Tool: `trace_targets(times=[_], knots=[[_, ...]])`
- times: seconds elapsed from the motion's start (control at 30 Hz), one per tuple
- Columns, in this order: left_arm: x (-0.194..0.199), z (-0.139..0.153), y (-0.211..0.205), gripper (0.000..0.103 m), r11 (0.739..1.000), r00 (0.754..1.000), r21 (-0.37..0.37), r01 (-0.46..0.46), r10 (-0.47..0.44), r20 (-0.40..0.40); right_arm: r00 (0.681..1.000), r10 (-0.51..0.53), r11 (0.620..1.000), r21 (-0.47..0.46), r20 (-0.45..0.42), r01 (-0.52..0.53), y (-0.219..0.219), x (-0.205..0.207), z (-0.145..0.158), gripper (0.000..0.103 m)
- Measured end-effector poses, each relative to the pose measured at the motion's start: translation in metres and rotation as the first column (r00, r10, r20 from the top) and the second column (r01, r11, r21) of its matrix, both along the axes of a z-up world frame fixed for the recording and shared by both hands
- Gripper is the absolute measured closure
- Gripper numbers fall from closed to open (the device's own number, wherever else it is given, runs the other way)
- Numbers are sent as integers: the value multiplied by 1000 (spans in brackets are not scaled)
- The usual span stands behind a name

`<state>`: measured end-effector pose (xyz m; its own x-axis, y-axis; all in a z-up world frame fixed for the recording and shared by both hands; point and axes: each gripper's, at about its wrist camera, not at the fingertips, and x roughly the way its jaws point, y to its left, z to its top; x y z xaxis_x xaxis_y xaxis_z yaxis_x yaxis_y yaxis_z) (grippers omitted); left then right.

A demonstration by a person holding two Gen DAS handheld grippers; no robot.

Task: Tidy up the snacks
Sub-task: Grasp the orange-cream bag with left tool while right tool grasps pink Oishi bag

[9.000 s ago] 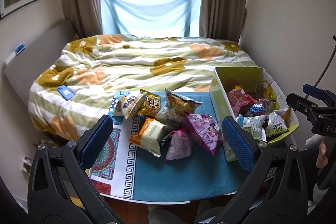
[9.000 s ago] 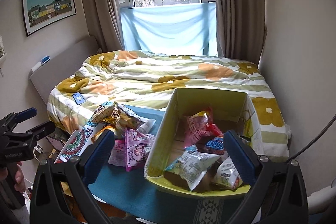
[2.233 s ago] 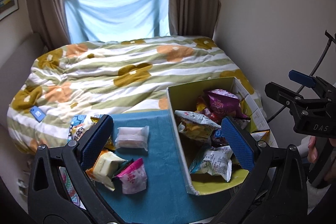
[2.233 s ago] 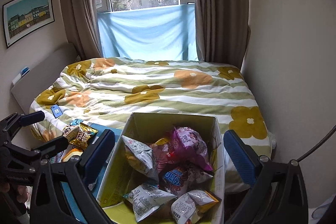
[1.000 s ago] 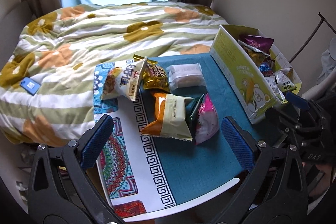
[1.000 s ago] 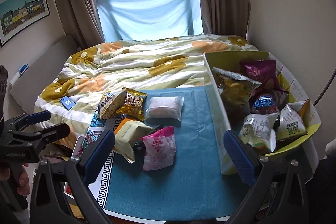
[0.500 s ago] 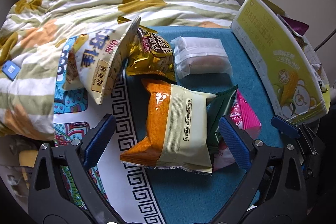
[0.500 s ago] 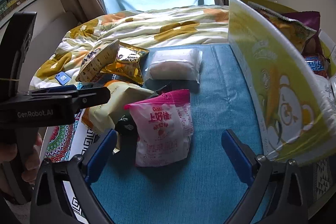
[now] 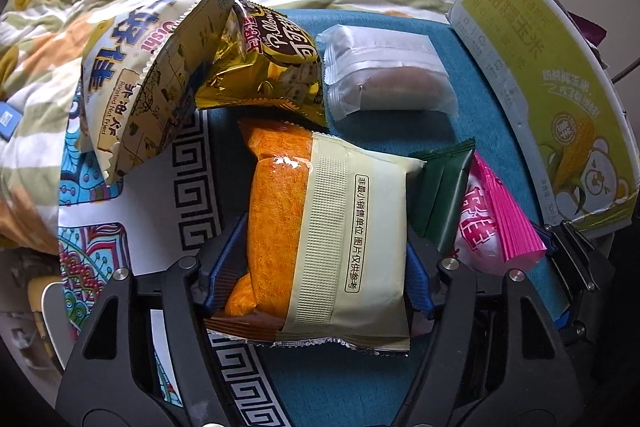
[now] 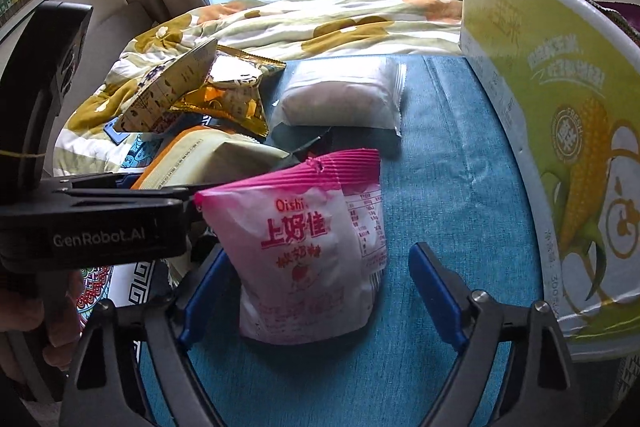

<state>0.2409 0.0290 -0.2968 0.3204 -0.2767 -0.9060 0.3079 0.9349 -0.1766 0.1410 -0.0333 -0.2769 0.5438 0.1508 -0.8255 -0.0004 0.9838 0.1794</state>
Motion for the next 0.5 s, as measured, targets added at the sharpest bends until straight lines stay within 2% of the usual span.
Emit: trace_targets(times=[0.1, 0.5], knots=[[-1, 0, 0, 40, 1000, 1000, 0, 2, -2, 2, 1000, 8, 1000, 10, -9, -8, 0, 3, -2, 28], [-21, 6, 15, 42, 999, 1000, 22, -29, 29, 6, 999, 44, 999, -14, -6, -44, 4, 7, -9, 42]])
